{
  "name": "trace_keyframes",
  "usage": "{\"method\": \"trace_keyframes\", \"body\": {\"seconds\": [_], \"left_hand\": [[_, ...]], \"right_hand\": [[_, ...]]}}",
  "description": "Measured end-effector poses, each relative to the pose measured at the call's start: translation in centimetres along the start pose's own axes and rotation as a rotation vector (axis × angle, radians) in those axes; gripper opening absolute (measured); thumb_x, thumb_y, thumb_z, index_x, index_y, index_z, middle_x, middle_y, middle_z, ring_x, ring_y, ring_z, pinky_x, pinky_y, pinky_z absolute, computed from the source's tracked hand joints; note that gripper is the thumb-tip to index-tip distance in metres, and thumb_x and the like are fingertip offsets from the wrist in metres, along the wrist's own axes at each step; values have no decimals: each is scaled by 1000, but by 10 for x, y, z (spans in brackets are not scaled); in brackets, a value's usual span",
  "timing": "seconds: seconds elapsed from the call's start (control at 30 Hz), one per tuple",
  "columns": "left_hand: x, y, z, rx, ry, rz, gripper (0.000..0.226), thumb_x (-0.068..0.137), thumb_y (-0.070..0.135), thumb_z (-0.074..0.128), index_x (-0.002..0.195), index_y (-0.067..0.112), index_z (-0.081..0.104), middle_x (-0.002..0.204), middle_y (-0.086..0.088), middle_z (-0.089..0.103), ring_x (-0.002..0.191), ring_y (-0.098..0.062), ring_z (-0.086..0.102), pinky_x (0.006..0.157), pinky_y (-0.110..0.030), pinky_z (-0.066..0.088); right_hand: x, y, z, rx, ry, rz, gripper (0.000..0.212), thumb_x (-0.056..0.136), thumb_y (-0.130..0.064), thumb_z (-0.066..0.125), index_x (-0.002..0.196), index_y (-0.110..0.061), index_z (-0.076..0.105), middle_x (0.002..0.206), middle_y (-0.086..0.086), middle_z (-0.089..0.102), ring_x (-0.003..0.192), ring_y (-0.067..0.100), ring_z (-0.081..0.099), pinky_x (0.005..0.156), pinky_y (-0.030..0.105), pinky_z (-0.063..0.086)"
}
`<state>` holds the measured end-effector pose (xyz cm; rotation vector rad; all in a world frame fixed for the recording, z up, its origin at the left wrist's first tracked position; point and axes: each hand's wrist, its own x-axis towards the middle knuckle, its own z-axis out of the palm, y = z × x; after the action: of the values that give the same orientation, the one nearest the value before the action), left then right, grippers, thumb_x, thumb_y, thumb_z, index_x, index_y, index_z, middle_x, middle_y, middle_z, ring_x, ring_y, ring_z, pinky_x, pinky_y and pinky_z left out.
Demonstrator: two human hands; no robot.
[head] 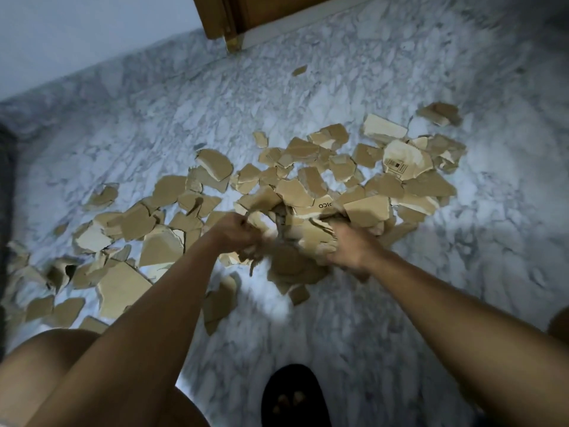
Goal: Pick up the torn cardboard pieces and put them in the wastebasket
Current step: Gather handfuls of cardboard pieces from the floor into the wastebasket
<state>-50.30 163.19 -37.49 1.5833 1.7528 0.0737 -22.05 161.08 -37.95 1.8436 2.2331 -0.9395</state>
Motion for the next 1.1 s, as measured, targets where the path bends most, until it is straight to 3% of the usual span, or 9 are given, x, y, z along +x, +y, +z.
{"method": "trace_keyframes", "body": {"seconds": [0.1,0.3,0.4,0.5,0.63,0.73,0.87,1.0,1.1], "left_hand": [[0,15,35,238,-234,42,24,82,27,74,97,9,70,89,-5,68,82,-20,62,72,-26,46],[8,25,102,465,-140,35,74,78,46,70,143,25,41,147,-11,33,133,-37,35,109,-51,37],[7,30,104,531,-65,26,88,78,46,72,150,32,24,151,-9,26,137,-36,28,111,-58,30],[9,39,94,524,-40,25,88,79,48,72,150,20,28,146,-14,33,133,-36,35,107,-50,37],[9,43,72,118,16,42,73,78,32,78,139,11,44,118,-9,61,108,-27,58,85,-30,46],[7,39,49,-122,72,-11,68,77,23,82,133,11,45,112,-6,65,104,-23,61,87,-32,49],[7,18,24,-109,81,-103,49,69,28,88,107,8,66,95,-8,72,88,-22,67,73,-29,50],[-3,-2,19,-23,89,-147,48,60,41,89,97,15,72,91,-7,74,85,-22,70,79,-36,58],[-9,-4,22,48,53,-201,49,62,39,88,100,14,70,94,-7,73,87,-21,67,73,-28,52]], "right_hand": [[-9,35,-20,-162,-48,69,64,74,-59,69,125,-24,55,115,8,67,91,27,66,74,31,53],[-27,66,29,-79,37,63,89,68,-67,60,147,-34,35,123,4,66,111,29,63,84,36,51],[-28,71,33,-39,52,73,85,56,-77,49,128,-32,56,115,1,69,109,26,63,85,36,47],[-23,77,20,61,-37,99,79,49,-74,61,114,-28,64,109,1,71,99,23,66,82,35,52],[-16,77,3,407,-65,112,56,54,-41,89,101,-23,65,91,-1,74,76,15,71,69,38,62],[-13,55,-3,316,-149,16,59,55,-42,91,104,-26,64,92,-3,72,81,15,69,74,37,60],[-9,9,31,227,-407,-76,24,71,-22,84,90,-22,69,87,3,74,75,22,72,67,39,62],[-8,-23,79,-61,-200,-282,42,66,-32,80,105,-25,67,105,0,71,91,24,67,71,29,50],[-9,-32,89,-117,-103,-345,50,67,-27,78,115,-21,64,108,6,70,94,29,67,68,31,47]]}}
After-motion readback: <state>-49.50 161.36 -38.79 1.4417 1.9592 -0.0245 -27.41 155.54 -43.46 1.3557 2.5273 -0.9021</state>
